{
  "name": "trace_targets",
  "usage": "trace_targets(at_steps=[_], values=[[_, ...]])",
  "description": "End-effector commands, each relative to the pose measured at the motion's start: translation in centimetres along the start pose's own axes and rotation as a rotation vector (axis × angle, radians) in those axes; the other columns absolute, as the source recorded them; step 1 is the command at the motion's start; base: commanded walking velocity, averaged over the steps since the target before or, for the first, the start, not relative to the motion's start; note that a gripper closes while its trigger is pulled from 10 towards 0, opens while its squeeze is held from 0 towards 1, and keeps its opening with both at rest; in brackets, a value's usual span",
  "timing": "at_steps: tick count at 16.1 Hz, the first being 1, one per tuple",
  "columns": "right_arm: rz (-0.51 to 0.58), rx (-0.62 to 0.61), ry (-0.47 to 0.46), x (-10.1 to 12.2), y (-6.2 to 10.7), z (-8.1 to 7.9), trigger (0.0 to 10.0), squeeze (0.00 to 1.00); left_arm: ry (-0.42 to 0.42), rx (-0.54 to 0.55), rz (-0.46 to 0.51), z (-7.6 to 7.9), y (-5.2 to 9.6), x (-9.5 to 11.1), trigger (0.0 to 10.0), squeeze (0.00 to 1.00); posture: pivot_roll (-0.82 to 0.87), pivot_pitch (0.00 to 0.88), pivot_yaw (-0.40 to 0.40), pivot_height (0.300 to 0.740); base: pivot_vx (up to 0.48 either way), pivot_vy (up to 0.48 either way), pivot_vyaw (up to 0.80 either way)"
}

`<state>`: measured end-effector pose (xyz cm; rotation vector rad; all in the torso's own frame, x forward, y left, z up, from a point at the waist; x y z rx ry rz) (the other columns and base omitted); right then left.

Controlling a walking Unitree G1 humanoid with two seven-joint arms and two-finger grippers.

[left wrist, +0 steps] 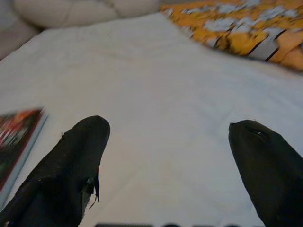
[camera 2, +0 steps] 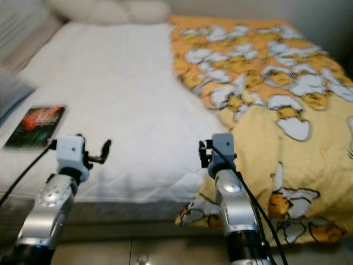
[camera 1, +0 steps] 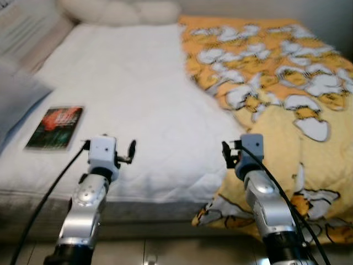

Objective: Clean up the room

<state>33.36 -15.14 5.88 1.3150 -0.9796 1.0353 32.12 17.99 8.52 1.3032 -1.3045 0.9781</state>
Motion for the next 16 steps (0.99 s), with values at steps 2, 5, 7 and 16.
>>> trace_targets(at_steps=[2, 5, 7, 16], values=[[-0.019, -0.023, -0.002, -0.5, 0.1, 0.6, 10.0, 0.0, -0.005, -0.024, 0.005, 0.6, -0.1, 0.2, 10.0, 0.0, 0.06, 0.0, -0.019, 0.74, 0.313, 0.0, 0.0], [-0.024, -0.021, 0.003, -0.6, 0.1, 0.6, 10.0, 0.0, -0.007, -0.027, 0.004, 0.7, 0.0, 0.2, 10.0, 0.0, 0.06, 0.0, -0.024, 0.74, 0.312, 0.0, 0.0], [-0.029, -0.017, 0.008, -0.7, 0.1, 0.6, 10.0, 0.0, -0.009, -0.028, 0.002, 0.7, 0.0, 0.1, 10.0, 0.0, 0.06, 0.0, -0.03, 0.74, 0.313, 0.0, 0.0], [-0.181, -0.049, 0.019, -3.3, -0.2, 1.1, 10.0, 1.0, -0.16, -0.331, -0.052, 3.2, 1.7, -1.0, 10.0, 0.0, 0.07, 0.0, -0.035, 0.74, 0.131, 0.0, -0.17]])
Point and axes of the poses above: a point about 5 cm out from each wrist's last joint towards the gripper, its own y axis pointing back from the gripper into the wrist, its own x axis along the axis of the wrist's last joint, z = x × y, the point moved 4 cm from there along -y, pointing out of the wrist towards the gripper, and after that the axes turned 2 degrees about -y, right-handed, at the moved point
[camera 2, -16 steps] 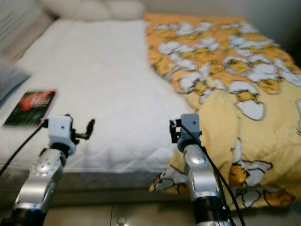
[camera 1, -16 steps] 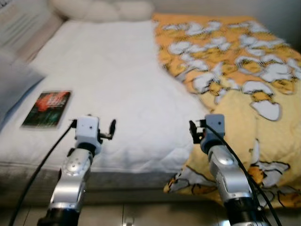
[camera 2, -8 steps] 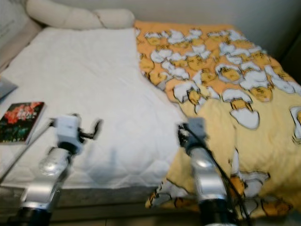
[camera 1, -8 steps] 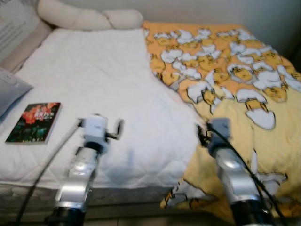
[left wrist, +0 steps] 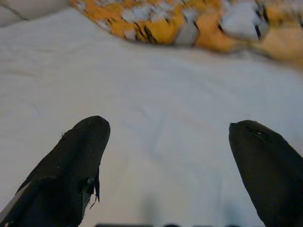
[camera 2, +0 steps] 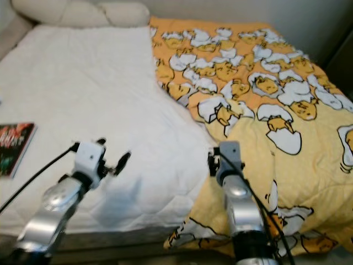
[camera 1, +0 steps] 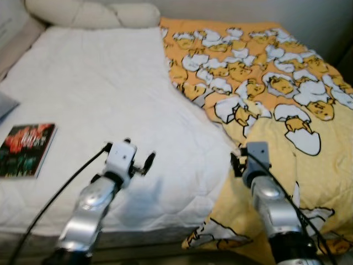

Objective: Clean up the room

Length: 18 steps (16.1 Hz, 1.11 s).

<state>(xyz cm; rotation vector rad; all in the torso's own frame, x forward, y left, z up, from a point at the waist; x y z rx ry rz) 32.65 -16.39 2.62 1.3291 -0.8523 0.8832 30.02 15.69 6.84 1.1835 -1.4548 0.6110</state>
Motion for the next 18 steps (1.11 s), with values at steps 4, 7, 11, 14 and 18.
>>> trace_targets(at_steps=[4, 7, 11, 14, 18], values=[[-0.142, -0.002, 0.05, -1.7, -1.7, 1.0, 10.0, 1.0, -0.064, -0.179, -0.015, 1.4, 0.3, 0.4, 10.0, 0.0, 0.08, 0.0, -0.017, 0.74, 0.0, 0.0, 0.0], [-0.239, -0.026, 0.067, -2.5, -2.9, 2.3, 10.0, 0.0, -0.086, -0.288, -0.021, 2.0, 0.5, 0.9, 10.0, 0.0, 0.09, 0.0, -0.008, 0.74, 0.0, 0.0, 0.0], [-0.291, 0.052, -0.04, -3.7, -3.1, 1.5, 4.1, 0.0, -0.103, -0.324, -0.043, 1.8, 0.8, 0.9, 10.0, 0.0, 0.12, 0.0, 0.009, 0.74, 0.0, 0.0, 0.0], [-0.337, 0.079, 0.018, -4.9, -2.9, 1.5, 0.0, 0.0, -0.119, -0.375, -0.053, 2.0, 1.3, 1.2, 10.0, 0.0, 0.15, 0.0, 0.019, 0.74, 0.0, 0.0, 0.0], [-0.377, 0.052, 0.1, -6.0, -2.5, 2.0, 0.6, 0.0, -0.139, -0.394, -0.07, 1.7, 1.8, 1.3, 10.0, 0.0, 0.19, 0.0, 0.024, 0.74, 0.0, 0.0, 0.0]])
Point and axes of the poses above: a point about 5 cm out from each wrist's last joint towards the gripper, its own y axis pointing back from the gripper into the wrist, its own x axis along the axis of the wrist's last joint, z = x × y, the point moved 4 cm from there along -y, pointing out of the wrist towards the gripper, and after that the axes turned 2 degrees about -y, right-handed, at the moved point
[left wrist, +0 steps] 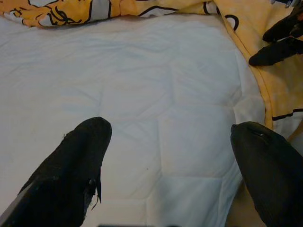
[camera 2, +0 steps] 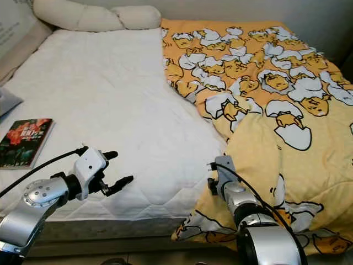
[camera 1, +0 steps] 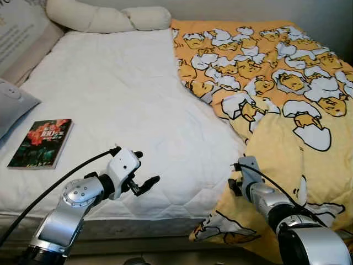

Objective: Clean up the room

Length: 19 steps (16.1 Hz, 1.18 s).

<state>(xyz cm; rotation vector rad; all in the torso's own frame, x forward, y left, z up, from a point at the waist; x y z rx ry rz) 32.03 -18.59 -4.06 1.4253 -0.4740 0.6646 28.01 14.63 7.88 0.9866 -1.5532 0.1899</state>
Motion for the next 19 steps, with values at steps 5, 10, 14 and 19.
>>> trace_targets(at_steps=[5, 10, 14, 19], values=[[-0.007, -0.027, 0.018, -0.4, 0.0, 0.5, 0.0, 0.0, -0.003, -0.043, -0.022, 0.2, 0.5, 0.0, 10.0, 0.0, 0.21, 0.0, 0.026, 0.74, 0.0, 0.0, 0.0], [-0.014, -0.042, 0.022, -0.6, 0.0, 0.9, 0.0, 0.0, 0.008, -0.153, -0.045, 1.4, 0.8, -0.3, 10.0, 0.0, 0.21, 0.0, 0.005, 0.74, 0.0, 0.0, 0.0], [-0.025, -0.045, 0.012, -1.3, 0.1, 1.3, 0.0, 0.0, -0.013, -0.255, -0.066, 2.7, 1.2, -0.7, 10.0, 0.0, 0.21, 0.0, -0.01, 0.74, 0.0, 0.0, 0.0], [-0.011, -0.023, -0.006, -1.8, 0.2, 2.0, 0.0, 0.0, 0.016, -0.278, -0.059, 4.1, 1.1, -1.0, 10.0, 0.0, 0.14, 0.0, -0.025, 0.74, 0.0, 0.0, 0.0]])
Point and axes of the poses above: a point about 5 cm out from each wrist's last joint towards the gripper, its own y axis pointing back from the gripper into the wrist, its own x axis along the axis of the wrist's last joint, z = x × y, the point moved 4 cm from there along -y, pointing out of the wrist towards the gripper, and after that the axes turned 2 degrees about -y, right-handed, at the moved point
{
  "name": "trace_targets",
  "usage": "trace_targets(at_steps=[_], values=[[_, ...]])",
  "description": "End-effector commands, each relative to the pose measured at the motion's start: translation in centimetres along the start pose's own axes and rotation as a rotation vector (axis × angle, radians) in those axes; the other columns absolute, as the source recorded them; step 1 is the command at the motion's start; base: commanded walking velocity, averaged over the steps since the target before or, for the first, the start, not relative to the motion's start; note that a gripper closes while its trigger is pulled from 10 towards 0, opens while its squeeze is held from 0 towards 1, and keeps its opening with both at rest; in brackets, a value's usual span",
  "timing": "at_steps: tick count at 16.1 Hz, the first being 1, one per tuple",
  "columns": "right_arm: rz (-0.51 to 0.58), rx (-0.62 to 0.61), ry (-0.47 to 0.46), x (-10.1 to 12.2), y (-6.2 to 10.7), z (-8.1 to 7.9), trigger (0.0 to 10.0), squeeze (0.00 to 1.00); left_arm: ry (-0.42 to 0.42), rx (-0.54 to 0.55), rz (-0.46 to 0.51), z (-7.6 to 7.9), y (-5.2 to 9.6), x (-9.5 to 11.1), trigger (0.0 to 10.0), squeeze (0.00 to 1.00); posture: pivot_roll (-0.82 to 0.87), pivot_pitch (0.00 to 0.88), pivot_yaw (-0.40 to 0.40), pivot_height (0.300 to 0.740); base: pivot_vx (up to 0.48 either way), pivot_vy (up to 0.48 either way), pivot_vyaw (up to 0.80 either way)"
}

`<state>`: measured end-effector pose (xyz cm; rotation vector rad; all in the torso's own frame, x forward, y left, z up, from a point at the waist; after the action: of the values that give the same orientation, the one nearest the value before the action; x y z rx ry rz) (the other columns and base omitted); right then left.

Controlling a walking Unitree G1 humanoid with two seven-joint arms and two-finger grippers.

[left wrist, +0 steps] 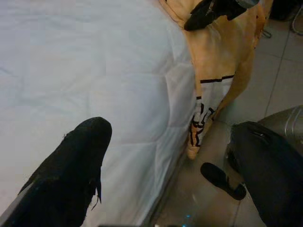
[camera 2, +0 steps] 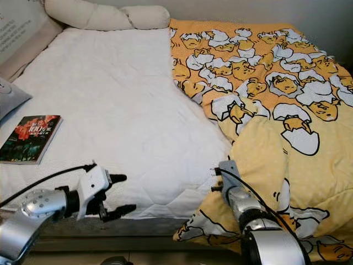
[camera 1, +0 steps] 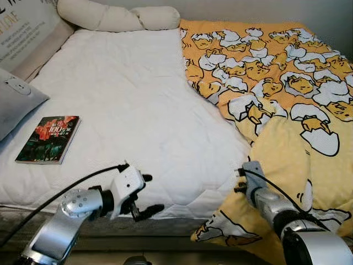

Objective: Clean up the room

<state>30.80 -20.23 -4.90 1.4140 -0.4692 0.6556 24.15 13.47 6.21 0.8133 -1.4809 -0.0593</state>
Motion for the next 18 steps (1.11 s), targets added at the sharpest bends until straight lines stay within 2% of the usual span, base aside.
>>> trace_targets(at_steps=[1, 2, 4, 6, 7, 8, 9, 10, 11, 12, 13, 14, 15, 16, 17, 18], values=[[0.005, 0.003, -0.002, -0.1, 0.1, 0.8, 0.0, 0.0, 0.001, -0.008, 0.007, 0.3, -0.2, 0.2, 10.0, 0.0, 0.12, 0.0, -0.022, 0.74, 0.0, 0.0, 0.0], [0.02, 0.061, 0.017, 0.0, 0.2, 0.7, 0.0, 0.0, 0.005, -0.017, 0.012, 0.7, -0.3, 0.2, 10.0, 0.0, 0.11, 0.0, -0.02, 0.74, 0.0, 0.0, 0.0], [0.094, 0.284, 0.094, 0.6, 0.7, -1.3, 0.0, 0.0, 0.011, -0.031, 0.021, 1.2, -0.6, 0.2, 10.0, 0.0, 0.07, 0.0, 0.002, 0.74, 0.0, 0.0, 0.0], [0.17, 0.603, 0.225, 0.1, 2.6, -3.9, 0.0, 0.0, 0.015, -0.055, 0.022, 1.7, -1.0, 0.1, 10.0, 0.0, 0.04, 0.0, 0.02, 0.74, 0.0, 0.0, 0.0], [0.187, 0.75, 0.28, -0.6, 4.1, -4.8, 0.0, 0.0, 0.016, -0.069, 0.028, 1.9, -1.1, 0.2, 10.0, 0.0, 0.03, 0.0, 0.028, 0.74, 0.0, 0.0, 0.0], [0.178, 0.902, 0.334, -1.7, 6.2, -5.7, 0.0, 0.0, 0.016, -0.081, 0.031, 2.1, -1.3, 0.3, 10.0, 0.0, 0.02, 0.0, 0.034, 0.74, 0.0, 0.0, 0.0], [0.16, 0.973, 0.368, -2.5, 7.2, -6.0, 0.0, 0.0, 0.013, -0.087, 0.03, 2.1, -1.3, 0.3, 10.0, 0.0, 0.01, 0.0, 0.038, 0.74, 0.0, 0.0, 0.0], [0.094, 1.089, 0.464, -4.7, 9.2, -6.3, 0.0, 0.0, 0.007, -0.095, 0.028, 2.1, -1.5, 0.4, 10.0, 0.0, 0.01, 0.0, 0.041, 0.74, 0.0, 0.0, 0.0], [0.041, 1.143, 0.547, -6.3, 10.2, -6.1, 0.0, 0.0, 0.004, -0.098, 0.029, 2.1, -1.6, 0.4, 10.0, 0.0, 0.01, 0.0, 0.043, 0.74, 0.0, 0.0, 0.0], [0.009, 1.164, 0.587, -7.1, 10.6, -6.0, 0.0, 0.0, 0.003, -0.099, 0.03, 2.1, -1.6, 0.5, 10.0, 0.0, 0.01, 0.0, 0.043, 0.74, 0.0, 0.0, 0.0], [-0.022, 1.164, 0.646, -8.3, 10.8, -5.9, 6.3, 0.0, 0.0, -0.1, 0.031, 2.0, -1.6, 0.6, 10.0, 0.0, 0.02, 0.0, 0.041, 0.74, 0.0, 0.0, 0.0], [-0.022, 1.118, 0.649, -8.3, 10.4, -6.0, 10.0, 0.0, -0.002, -0.099, 0.031, 1.9, -1.6, 0.6, 10.0, 0.0, 0.02, 0.0, 0.04, 0.74, 0.0, 0.0, 0.0], [-0.03, 1.1, 0.633, -8.2, 10.1, -6.0, 10.0, 0.0, -0.005, -0.098, 0.029, 1.9, -1.6, 0.6, 10.0, 0.0, 0.02, 0.0, 0.039, 0.74, 0.0, 0.0, 0.0], [-0.039, 1.064, 0.625, -7.9, 9.7, -5.9, 10.0, 0.6, -0.007, -0.096, 0.027, 1.8, -1.5, 0.6, 10.0, 0.0, 0.02, 0.0, 0.039, 0.74, 0.0, 0.0, 0.0], [-0.04, 1.055, 0.603, -7.5, 9.6, -6.0, 10.0, 1.0, -0.008, -0.095, 0.026, 1.8, -1.5, 0.6, 10.0, 0.0, 0.02, 0.0, 0.039, 0.74, 0.0, 0.0, 0.0], [-0.036, 1.056, 0.58, -7.0, 9.5, -6.0, 10.0, 1.0, -0.009, -0.093, 0.025, 1.8, -1.5, 0.5, 10.0, 0.0, 0.02, 0.0, 0.039, 0.74, 0.0, 0.0, 0.0]])
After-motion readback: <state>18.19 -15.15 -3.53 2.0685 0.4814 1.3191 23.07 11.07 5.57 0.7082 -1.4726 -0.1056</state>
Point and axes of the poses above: a point about 5 cm out from each wrist's last joint towards the gripper, its own y axis pointing back from the gripper into the wrist, its own x axis along the axis of the wrist's last joint, z = x × y, the point moved 4 cm from there along -y, pointing out of the wrist towards the gripper, and after that the axes turned 2 degrees about -y, right-handed, at the moved point
